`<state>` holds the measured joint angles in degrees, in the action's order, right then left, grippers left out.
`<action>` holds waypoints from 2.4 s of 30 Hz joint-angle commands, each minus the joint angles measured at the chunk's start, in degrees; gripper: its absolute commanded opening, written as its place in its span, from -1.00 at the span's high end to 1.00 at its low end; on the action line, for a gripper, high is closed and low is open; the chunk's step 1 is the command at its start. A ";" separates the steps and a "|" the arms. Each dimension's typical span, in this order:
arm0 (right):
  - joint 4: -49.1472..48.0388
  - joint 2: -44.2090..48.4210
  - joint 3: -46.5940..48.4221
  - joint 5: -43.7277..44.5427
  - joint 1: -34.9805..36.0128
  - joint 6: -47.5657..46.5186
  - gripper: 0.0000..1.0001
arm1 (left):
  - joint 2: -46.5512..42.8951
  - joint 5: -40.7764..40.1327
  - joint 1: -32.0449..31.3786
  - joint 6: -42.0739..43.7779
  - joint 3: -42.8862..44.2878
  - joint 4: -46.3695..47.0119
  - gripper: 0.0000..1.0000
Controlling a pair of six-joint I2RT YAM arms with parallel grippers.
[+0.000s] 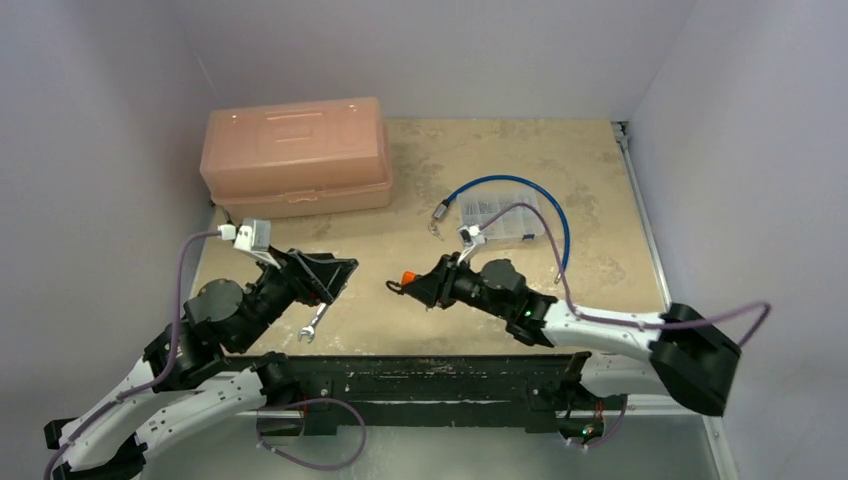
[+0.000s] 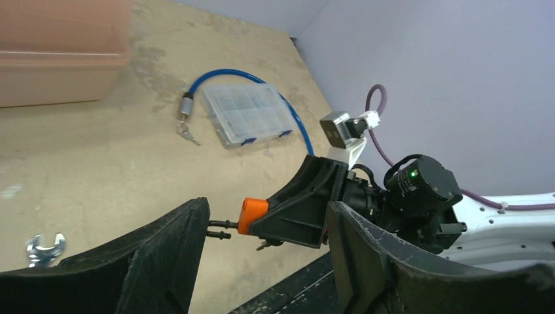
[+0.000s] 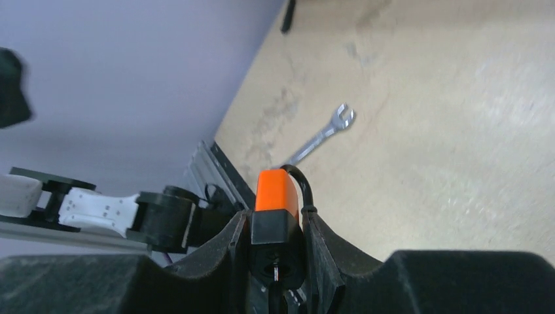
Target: Unlock with the key
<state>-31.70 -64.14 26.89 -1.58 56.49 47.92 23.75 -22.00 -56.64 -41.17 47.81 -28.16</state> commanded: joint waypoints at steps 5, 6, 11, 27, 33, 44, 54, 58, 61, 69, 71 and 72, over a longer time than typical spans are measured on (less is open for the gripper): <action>-25.40 -22.43 6.30 -9.13 -0.15 12.41 1.00 | -4.07 -8.37 0.11 6.07 -0.52 -10.08 -0.39; -26.13 -24.81 7.28 -9.66 -0.23 12.86 1.00 | -4.33 -8.59 0.06 6.10 -0.89 -10.43 -0.39; -28.88 -34.88 11.29 -11.66 -1.23 15.19 1.00 | -5.65 -9.31 0.13 7.23 -1.84 -10.31 -0.39; -32.62 -46.72 11.51 -12.48 -9.16 18.21 1.00 | -4.70 -9.09 0.13 8.26 -2.59 -9.30 -0.39; -26.77 -46.95 13.00 -10.84 -9.73 16.01 1.00 | -3.92 -9.29 0.12 8.23 -2.58 -9.19 -0.39; -19.53 -45.55 14.82 -9.72 -10.24 13.98 0.11 | -3.88 -9.47 0.11 8.21 -2.69 -9.20 -0.39; -12.44 -40.71 14.37 -9.16 -11.78 11.74 -0.75 | -4.23 -9.64 0.08 8.16 -2.68 -9.27 -0.38; -4.28 -36.22 15.48 -6.58 -11.93 8.25 -0.86 | -4.32 -9.63 0.05 8.15 -2.74 -9.19 -0.38; 5.31 -33.38 18.23 -3.75 -11.93 4.52 -0.95 | -4.32 -9.60 0.13 8.18 -2.80 -9.20 -0.38; 25.74 -28.12 25.43 7.11 -11.40 -5.94 -0.98 | -4.41 -9.64 0.11 8.19 -2.74 -9.11 -0.38; 30.87 -27.42 27.56 11.28 -11.07 -7.94 -0.98 | -4.25 -9.63 0.13 8.29 -2.78 -9.04 -0.38; 33.08 -27.09 28.27 12.64 -11.01 -8.37 -0.98 | -4.24 -9.56 0.13 8.23 -2.77 -9.03 -0.38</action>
<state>-10.55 -93.95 50.35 1.91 44.80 46.00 19.51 -30.92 -56.64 -34.63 45.15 -38.72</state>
